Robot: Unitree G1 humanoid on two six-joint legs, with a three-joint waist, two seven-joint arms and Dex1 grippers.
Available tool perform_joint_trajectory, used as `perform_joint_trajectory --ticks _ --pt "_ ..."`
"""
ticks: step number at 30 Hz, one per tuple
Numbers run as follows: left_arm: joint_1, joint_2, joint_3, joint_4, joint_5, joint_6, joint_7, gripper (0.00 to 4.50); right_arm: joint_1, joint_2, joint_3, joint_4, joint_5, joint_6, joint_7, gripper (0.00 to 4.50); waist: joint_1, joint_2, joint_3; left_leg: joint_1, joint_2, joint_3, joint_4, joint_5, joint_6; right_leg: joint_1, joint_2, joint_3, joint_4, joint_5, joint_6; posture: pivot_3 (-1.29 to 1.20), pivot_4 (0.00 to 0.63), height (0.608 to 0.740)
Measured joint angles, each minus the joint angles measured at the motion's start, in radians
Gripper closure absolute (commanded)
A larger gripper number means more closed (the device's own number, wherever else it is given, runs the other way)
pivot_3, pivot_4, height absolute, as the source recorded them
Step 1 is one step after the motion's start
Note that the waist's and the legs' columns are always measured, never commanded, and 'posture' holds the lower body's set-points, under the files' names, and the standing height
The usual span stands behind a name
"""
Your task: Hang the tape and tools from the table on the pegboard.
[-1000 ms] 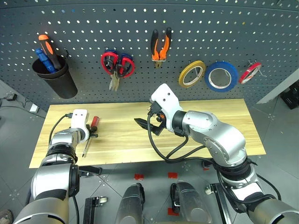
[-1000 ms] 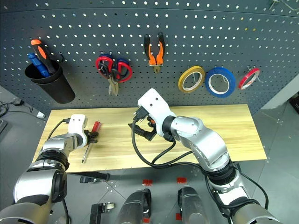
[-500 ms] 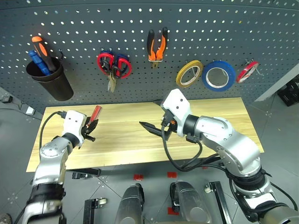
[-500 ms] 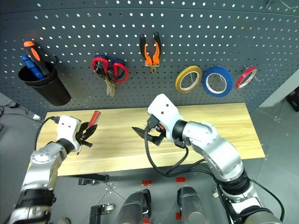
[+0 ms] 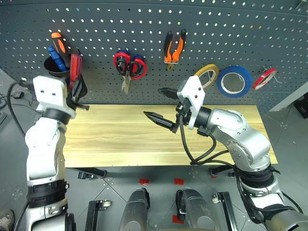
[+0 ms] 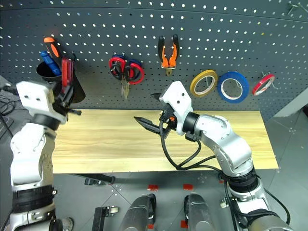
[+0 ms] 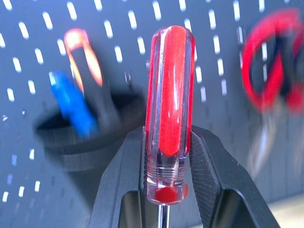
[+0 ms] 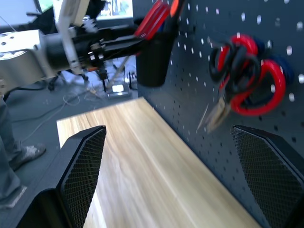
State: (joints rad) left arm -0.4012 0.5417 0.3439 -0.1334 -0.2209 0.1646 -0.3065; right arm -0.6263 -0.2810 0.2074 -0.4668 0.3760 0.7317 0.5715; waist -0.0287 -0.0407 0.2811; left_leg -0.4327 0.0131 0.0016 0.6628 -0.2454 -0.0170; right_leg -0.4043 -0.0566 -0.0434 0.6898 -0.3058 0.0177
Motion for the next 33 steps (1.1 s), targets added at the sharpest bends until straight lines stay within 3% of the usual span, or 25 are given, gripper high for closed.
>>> perform_joint_trajectory --ticks 5,13,17,27,33 --pt "-0.22 0.002 0.004 0.052 -0.058 0.018 0.007 3.58 -0.02 0.016 -0.001 0.015 0.0 -0.009 -0.005 0.0 0.0 -0.001 -0.001 0.0 -0.001 0.001 0.001 0.001 -0.001 0.0 0.0 0.0 0.0 0.0 0.0 -0.04 0.191 0.74" --pt "-0.519 0.026 0.006 0.322 -0.049 -0.087 0.006 3.58 -0.032 0.031 -0.009 0.038 -0.002 -0.024 -0.029 0.0 -0.008 -0.001 -0.001 0.0 0.0 0.002 0.001 0.002 -0.003 -0.001 0.001 0.0 0.001 0.0 0.0 -0.07 0.196 0.74" --pt "-0.494 0.038 0.019 0.411 -0.032 -0.13 0.02 3.58 -0.032 0.028 -0.008 0.038 -0.003 -0.024 -0.032 0.0 -0.017 0.0 -0.002 0.0 0.0 0.002 0.002 0.002 -0.003 -0.001 0.001 0.001 0.003 0.0 0.0 -0.08 0.2 0.74" --pt "-0.357 0.05 0.059 0.399 -0.019 -0.157 0.074 3.58 -0.04 0.038 -0.006 0.043 -0.003 -0.027 -0.032 0.0 -0.015 -0.001 -0.002 0.0 0.0 0.001 0.005 0.003 -0.003 -0.002 0.001 0.001 0.007 0.0 0.0 -0.06 0.193 0.74" --pt "-0.307 0.001 0.06 0.404 -0.03 -0.181 0.101 1.7 -0.057 0.044 -0.005 0.051 -0.002 -0.029 -0.029 0.0 -0.007 -0.002 -0.004 0.0 0.0 0.001 0.008 0.003 -0.003 -0.001 0.001 0.002 0.009 0.0 0.0 -0.07 0.192 0.74"
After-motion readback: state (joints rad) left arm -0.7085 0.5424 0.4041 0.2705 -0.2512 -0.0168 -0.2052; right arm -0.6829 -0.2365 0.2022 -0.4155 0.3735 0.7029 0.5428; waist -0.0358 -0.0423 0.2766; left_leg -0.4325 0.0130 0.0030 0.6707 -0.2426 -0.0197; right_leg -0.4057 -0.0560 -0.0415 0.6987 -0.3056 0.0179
